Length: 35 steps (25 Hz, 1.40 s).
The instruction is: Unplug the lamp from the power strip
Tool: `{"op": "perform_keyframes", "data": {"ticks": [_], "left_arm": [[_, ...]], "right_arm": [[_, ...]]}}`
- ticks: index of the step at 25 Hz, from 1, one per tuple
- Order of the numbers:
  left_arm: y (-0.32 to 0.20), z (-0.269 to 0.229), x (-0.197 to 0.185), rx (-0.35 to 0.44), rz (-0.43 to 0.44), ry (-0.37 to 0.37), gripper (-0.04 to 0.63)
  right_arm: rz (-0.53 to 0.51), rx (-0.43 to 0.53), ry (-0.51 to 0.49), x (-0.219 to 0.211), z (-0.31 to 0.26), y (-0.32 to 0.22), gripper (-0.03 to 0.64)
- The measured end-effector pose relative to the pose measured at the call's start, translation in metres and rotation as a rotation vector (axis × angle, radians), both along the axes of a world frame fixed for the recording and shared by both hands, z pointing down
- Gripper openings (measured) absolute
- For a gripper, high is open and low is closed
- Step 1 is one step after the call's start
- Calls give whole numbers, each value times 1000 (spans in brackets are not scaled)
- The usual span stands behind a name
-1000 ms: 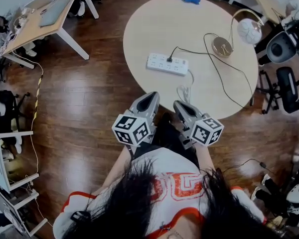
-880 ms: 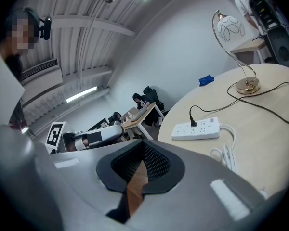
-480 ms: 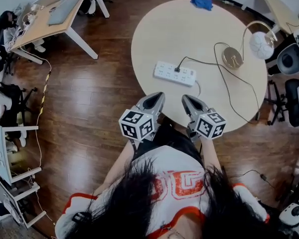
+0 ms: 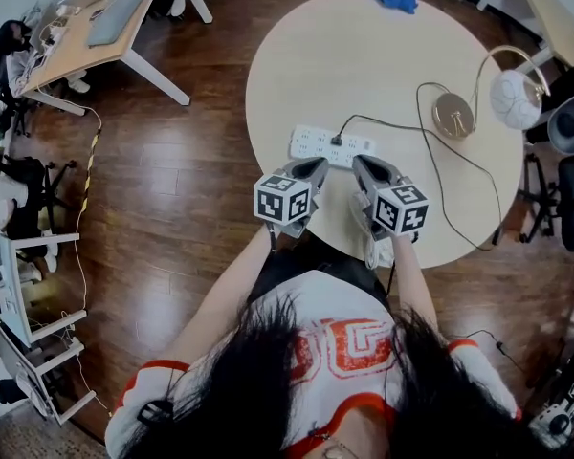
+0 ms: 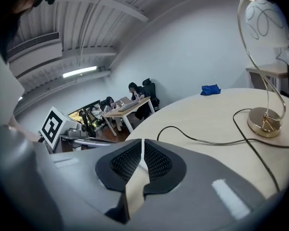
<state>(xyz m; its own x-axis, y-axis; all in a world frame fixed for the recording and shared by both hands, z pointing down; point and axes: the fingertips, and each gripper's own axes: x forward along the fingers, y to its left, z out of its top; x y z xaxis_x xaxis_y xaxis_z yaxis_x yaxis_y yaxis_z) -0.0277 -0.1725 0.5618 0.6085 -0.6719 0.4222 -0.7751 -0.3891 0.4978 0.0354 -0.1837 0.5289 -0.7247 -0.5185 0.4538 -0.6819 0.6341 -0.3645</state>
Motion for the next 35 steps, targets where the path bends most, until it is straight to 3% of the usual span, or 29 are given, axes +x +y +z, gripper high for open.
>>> {"op": "perform_keyframes", "data": {"ticks": [5, 14, 22, 28, 35], "left_arm": [[-22, 35, 1, -28, 8, -141, 0], [-33, 60, -12, -142, -5, -216, 0], [-35, 77, -17, -251, -26, -260, 0], [-37, 79, -17, -276, -24, -270, 0], [-37, 80, -17, -309, -58, -254, 0]], "right_arm": [[-71, 2, 70, -10, 31, -24, 37], [-271, 73, 265, -28, 72, -37, 75], [-479, 159, 410, -51, 84, -41, 112], [-609, 201, 476, -67, 90, -39, 105], [-624, 141, 446, -67, 90, -39, 69]]}}
